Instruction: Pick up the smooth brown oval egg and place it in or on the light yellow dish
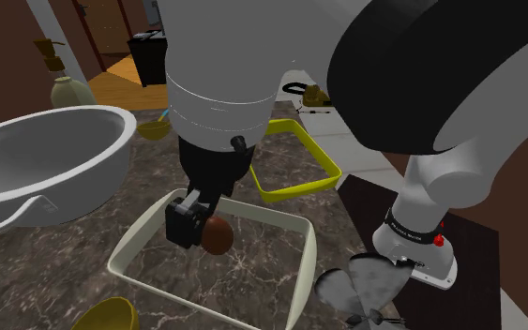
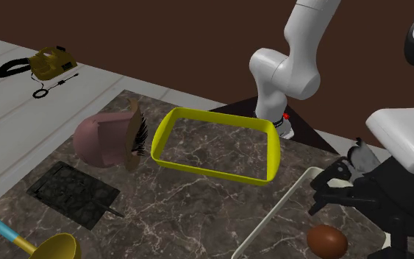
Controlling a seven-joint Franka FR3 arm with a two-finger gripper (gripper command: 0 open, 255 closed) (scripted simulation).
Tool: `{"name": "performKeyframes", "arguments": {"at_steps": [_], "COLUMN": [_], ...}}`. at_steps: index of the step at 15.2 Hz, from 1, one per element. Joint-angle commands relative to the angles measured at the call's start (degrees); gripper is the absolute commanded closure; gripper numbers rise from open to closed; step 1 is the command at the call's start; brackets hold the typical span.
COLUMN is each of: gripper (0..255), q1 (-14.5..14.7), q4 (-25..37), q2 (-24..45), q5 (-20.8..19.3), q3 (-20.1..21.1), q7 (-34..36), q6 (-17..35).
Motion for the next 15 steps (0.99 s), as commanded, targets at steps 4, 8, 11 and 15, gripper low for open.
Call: {"name": "performKeyframes", "arguments": {"at_steps": [4, 8, 11, 15], "gripper": [0, 0, 0, 0], "q1": [0.2, 0.6, 0.6, 0.6], "q4": [1.4, 5.9, 5.9, 5.9], "q2": [-0.6, -1.6, -1.6, -1.6], "q5": [0.3, 0.9, 0.9, 0.9], "q3": [-0.3, -1.0, -1.0, -1.0], "q7": [-0.3, -0.7, -0.7, -0.7], "q6": [-1.9, -7.2, -7.2, -7.2]}}
